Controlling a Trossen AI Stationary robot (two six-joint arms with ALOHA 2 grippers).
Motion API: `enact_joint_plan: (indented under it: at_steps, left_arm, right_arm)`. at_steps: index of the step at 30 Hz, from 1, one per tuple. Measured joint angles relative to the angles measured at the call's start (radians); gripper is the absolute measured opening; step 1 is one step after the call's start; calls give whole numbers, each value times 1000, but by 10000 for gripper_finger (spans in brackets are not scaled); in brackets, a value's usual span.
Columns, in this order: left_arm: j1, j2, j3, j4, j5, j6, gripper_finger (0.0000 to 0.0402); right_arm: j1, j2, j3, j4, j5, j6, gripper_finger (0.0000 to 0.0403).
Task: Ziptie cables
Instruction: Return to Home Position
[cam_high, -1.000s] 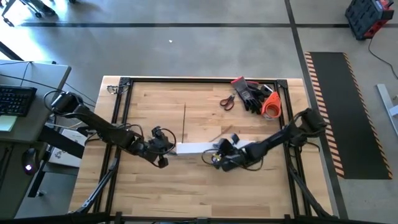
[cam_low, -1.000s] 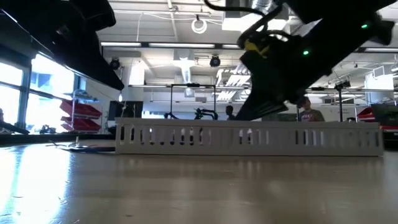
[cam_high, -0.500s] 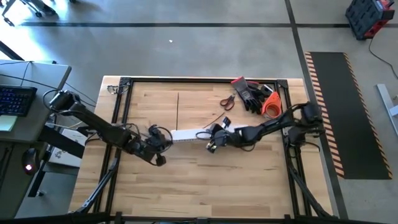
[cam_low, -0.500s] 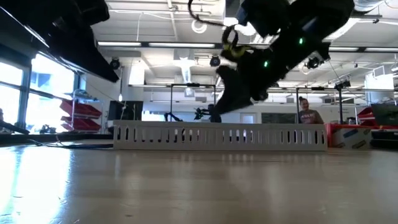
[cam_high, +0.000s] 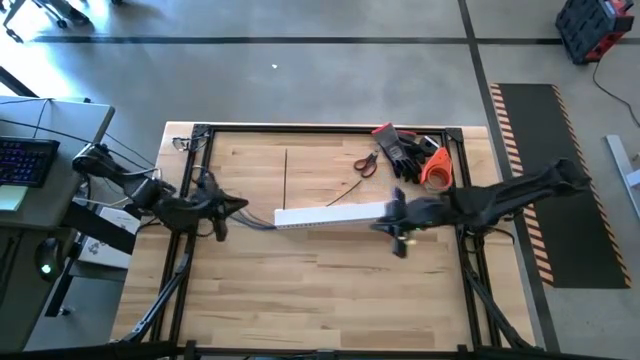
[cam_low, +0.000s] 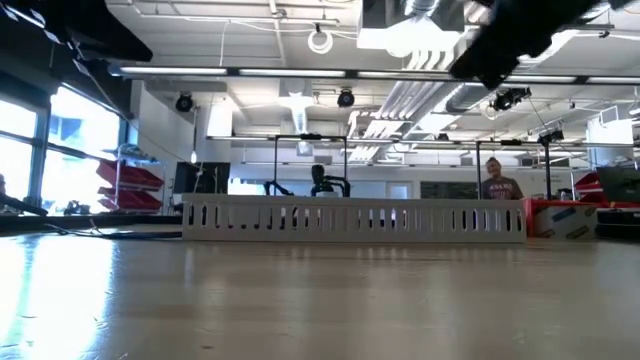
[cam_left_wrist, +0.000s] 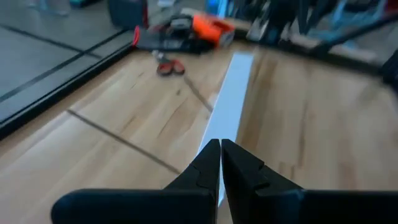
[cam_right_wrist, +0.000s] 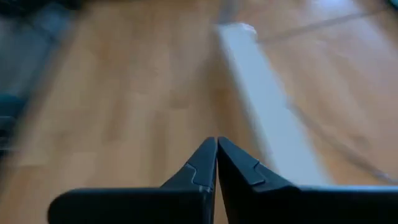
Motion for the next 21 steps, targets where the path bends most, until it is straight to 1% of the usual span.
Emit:
enact_joint_plan:
  at_steps: [1, 3, 7, 9, 11, 13, 16, 18, 21]
  left_arm:
    - [-3, -38, -23, 27, -2, 13, 0]
    - [-6, -112, -86, 97, 10, 30, 0]
    - [15, -242, -249, 288, 73, 41, 0]
    - [38, -290, -329, 393, 101, 44, 0]
    - [66, -328, -393, 477, 119, 59, 0]
    - [102, -360, -439, 512, 117, 65, 0]
    - [168, -422, -477, 521, 123, 74, 0]
    - [223, -463, -483, 512, 168, 91, 0]
    - [314, -533, -482, 507, 290, 131, 0]
  right_arm:
    - [14, -53, -53, 46, -35, 16, 0]
    - [39, -159, -170, 130, -64, 74, 0]
    - [55, -366, -398, 332, -60, 185, 0]
    - [55, -445, -497, 455, -60, 198, 0]
    - [54, -508, -573, 543, -64, 187, 0]
    - [49, -561, -633, 613, -65, 166, 0]
    - [30, -624, -708, 696, -90, 131, 0]
    - [9, -658, -715, 691, -108, 98, 0]
    - [-33, -693, -715, 683, -133, 60, 0]
